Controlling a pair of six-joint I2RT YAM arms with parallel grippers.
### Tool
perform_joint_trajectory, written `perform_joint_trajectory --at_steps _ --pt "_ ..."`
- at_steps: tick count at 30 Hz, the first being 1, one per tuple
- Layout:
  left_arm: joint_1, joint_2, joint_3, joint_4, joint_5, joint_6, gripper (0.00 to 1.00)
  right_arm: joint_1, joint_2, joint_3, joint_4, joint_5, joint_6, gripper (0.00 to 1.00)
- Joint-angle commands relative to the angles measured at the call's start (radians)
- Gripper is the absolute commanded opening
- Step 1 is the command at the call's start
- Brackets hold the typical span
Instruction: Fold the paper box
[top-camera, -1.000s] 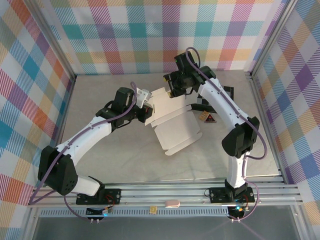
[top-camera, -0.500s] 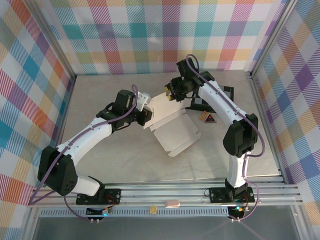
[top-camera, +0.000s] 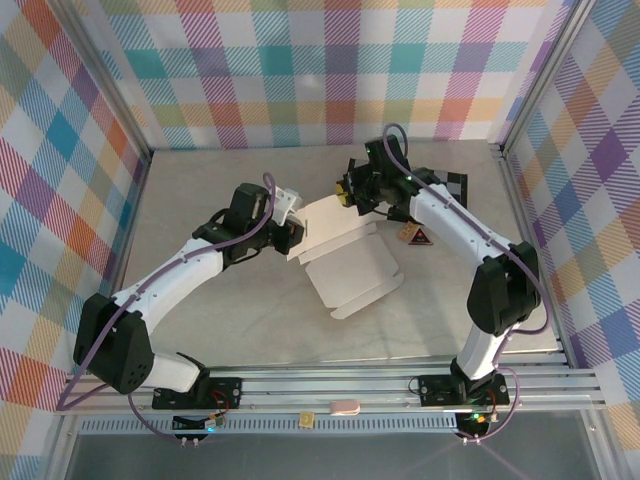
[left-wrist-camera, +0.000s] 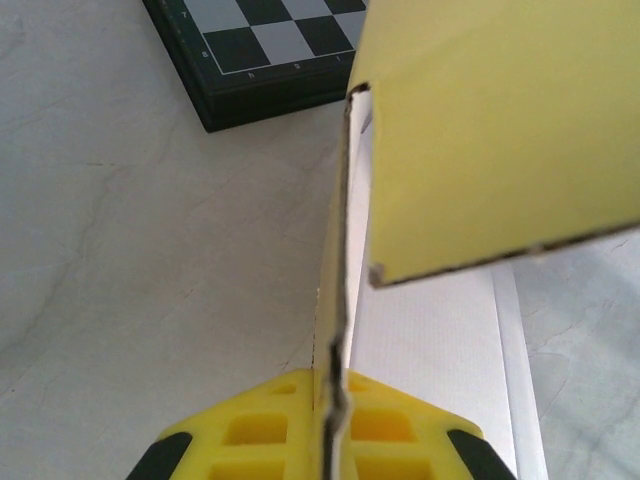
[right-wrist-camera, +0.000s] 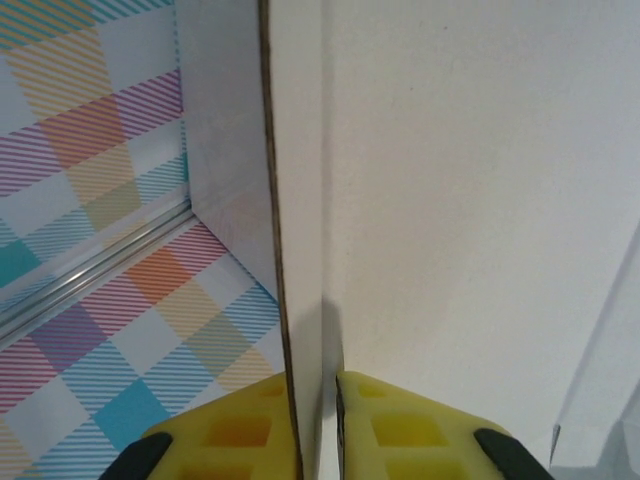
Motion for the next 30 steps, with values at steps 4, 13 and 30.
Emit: perform_joint_trajectory --at_steps 4,13,30 --pt "0.014 -0.032 -0.016 0.054 0.037 -0.039 0.00 -0.019 -0.060 -0.144 0.335 0.052 0.004 0.06" --pt "0.067 -0.033 -0.039 0.082 0.070 -0.094 0.00 -0.004 -0.102 -0.452 0.787 0.145 0.100 0.00" --pt "0.058 -0.147 0.229 -0.131 -0.186 -1.025 0.46 0.022 -0.071 -0.402 0.715 0.260 0.167 0.00"
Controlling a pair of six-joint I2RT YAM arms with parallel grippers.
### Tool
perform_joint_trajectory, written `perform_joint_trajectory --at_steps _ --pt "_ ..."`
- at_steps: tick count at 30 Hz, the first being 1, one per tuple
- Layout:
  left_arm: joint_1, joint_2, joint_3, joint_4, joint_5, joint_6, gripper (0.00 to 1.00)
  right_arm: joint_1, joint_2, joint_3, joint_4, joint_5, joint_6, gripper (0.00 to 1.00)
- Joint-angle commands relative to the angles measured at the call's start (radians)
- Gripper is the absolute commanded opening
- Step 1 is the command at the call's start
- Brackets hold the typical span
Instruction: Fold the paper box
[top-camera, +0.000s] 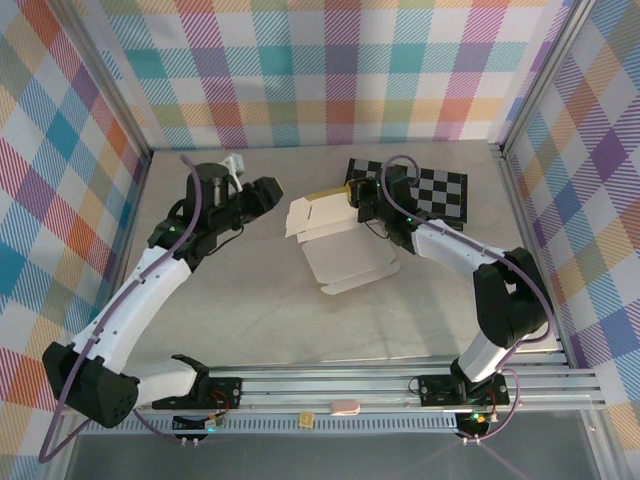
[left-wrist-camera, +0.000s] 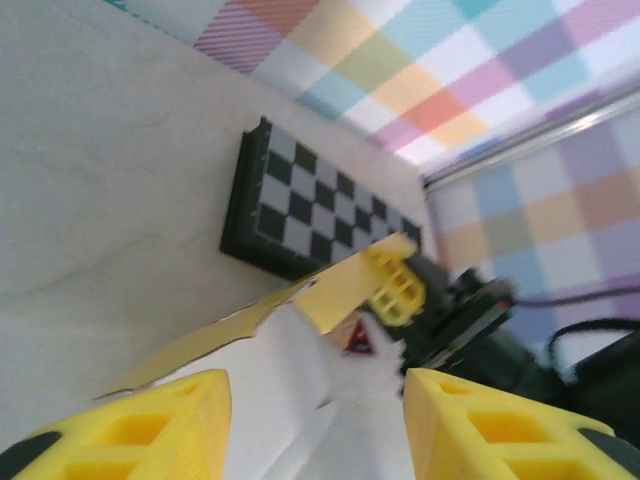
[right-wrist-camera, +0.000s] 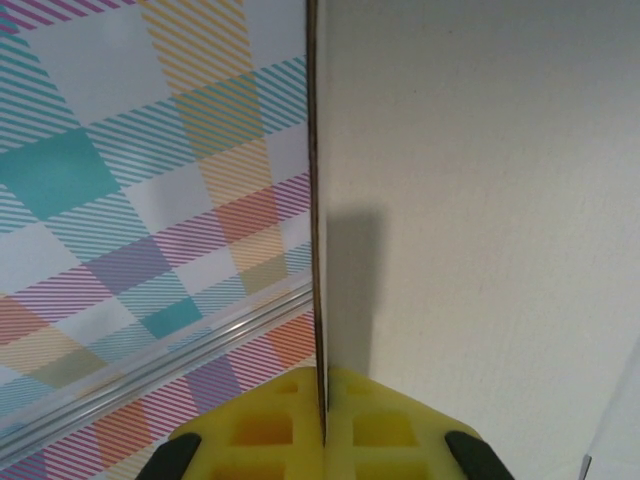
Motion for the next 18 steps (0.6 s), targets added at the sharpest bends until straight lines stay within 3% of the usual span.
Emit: perform_joint_trajectory --at_steps 1,4,8,18 --pt "-0.023 0.062 0.093 -0.072 -0.018 -0.269 0.46 0.007 0.018 0.040 0.014 0.030 0.013 0.00" --pt "-0.057 0.141 0.175 -0.126 -0.008 -0.317 0.46 0.009 0.025 0.044 0.016 0.029 0.013 0.00" --pt "-0.108 0.213 0.211 -0.079 -0.035 -0.337 0.46 0.011 0.027 0.045 0.014 0.030 0.011 0.00" --pt "-0.140 0.359 0.271 -0.031 -0.059 -0.278 0.47 0.014 0.022 0.040 0.009 0.027 0.011 0.00"
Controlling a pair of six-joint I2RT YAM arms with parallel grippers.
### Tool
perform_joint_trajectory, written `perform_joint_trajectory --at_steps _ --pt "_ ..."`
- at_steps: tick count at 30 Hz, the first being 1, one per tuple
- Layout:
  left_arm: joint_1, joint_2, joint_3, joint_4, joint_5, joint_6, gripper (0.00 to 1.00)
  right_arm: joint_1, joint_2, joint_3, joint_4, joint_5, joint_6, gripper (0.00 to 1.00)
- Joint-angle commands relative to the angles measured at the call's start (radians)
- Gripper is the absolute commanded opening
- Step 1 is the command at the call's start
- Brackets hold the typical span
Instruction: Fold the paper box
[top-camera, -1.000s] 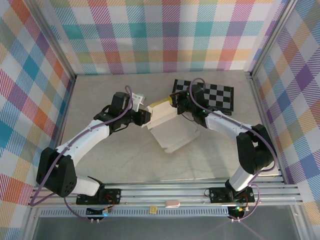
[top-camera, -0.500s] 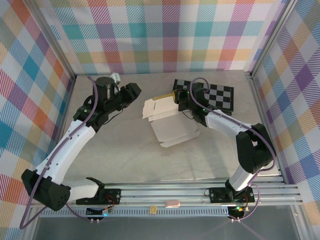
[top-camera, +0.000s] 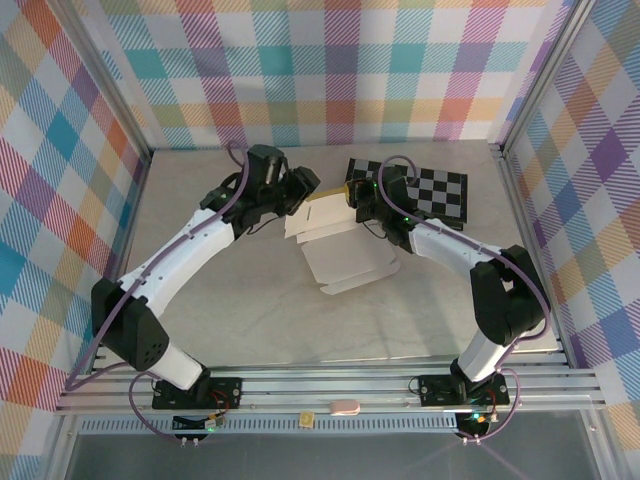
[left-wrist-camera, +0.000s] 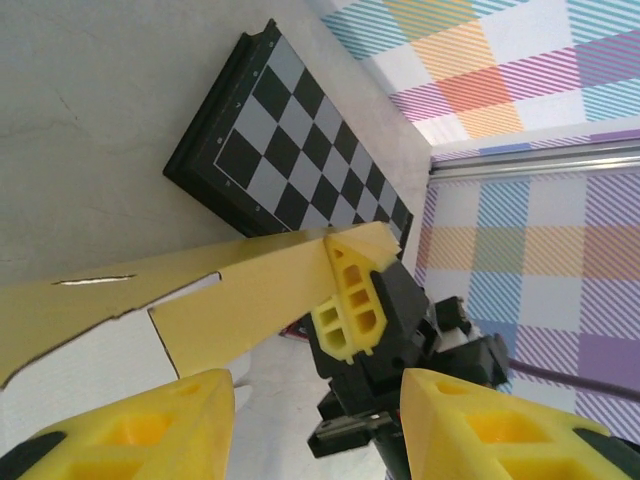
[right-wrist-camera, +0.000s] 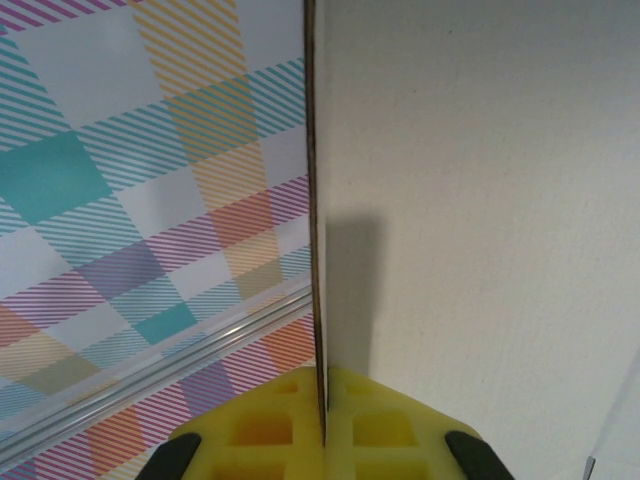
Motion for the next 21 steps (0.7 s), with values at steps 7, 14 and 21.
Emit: perform_joint_trajectory --at_steps 7,14,21 --pt "-0.017 0.052 0.024 0.040 0.009 0.014 0.47 0.007 0.005 0.036 0.008 0.015 0.017 0.00" --pt "-0.022 0.074 0.009 0.053 0.015 0.016 0.47 0.006 0.011 0.049 0.004 0.008 0.020 0.00" --pt "-0.035 0.107 0.025 0.090 0.025 -0.014 0.47 0.006 0.012 0.049 0.007 0.013 0.029 0.00"
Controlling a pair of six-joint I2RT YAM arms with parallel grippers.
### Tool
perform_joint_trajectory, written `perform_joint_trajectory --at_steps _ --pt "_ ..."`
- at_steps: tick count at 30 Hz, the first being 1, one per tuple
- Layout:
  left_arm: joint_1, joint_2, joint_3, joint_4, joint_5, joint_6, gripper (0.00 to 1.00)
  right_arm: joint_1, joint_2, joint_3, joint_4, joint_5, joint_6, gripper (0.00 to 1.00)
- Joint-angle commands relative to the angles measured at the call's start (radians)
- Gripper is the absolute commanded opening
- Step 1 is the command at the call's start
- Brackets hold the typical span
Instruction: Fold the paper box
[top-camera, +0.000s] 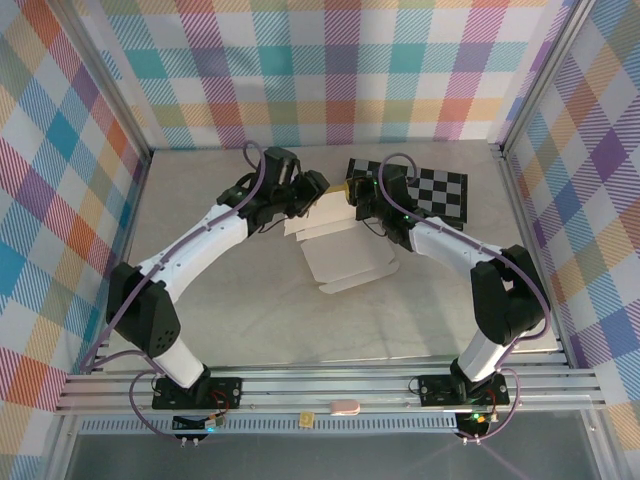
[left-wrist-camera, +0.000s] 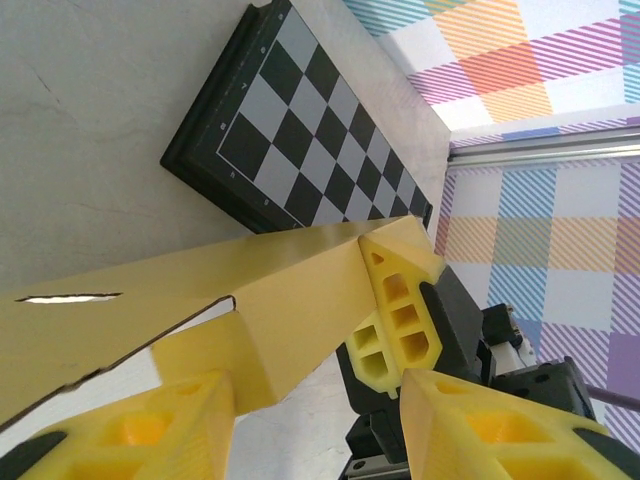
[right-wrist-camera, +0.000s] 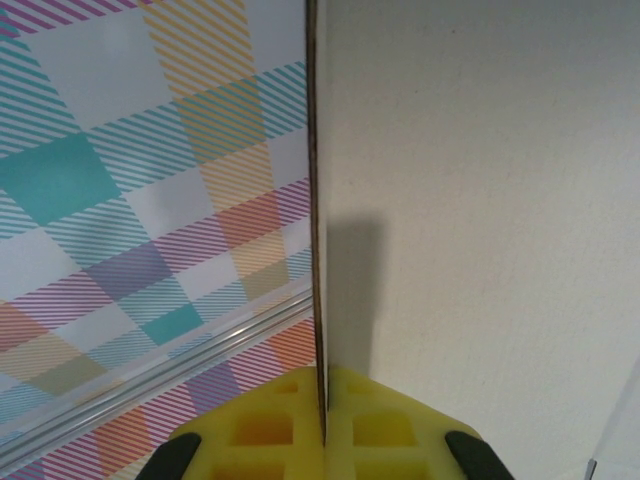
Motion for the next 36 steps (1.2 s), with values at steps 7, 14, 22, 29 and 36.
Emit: perform_joint_trajectory --at_steps 7,14,22,29,36 --pt "-0.016 0.041 -0.004 0.162 0.005 -0.045 0.33 0.006 0.008 0.033 0.007 0.001 0.029 0.00" --pt "-0.015 0.038 -0.018 0.235 0.005 -0.053 0.05 0.006 0.001 0.034 -0.003 0.017 0.043 0.00" --pt "0.047 -0.133 -0.091 0.177 -0.032 0.049 0.55 -0.007 -0.008 0.081 -0.096 0.060 0.097 0.00" --pt "0.261 -0.382 -0.515 0.255 -0.013 0.015 0.36 -0.006 -0.046 0.184 -0.348 0.124 0.154 0.00" --pt "0.297 -0.220 -0.786 0.810 0.160 -0.114 0.14 -0.007 -0.038 0.209 -0.404 0.154 0.213 0.00"
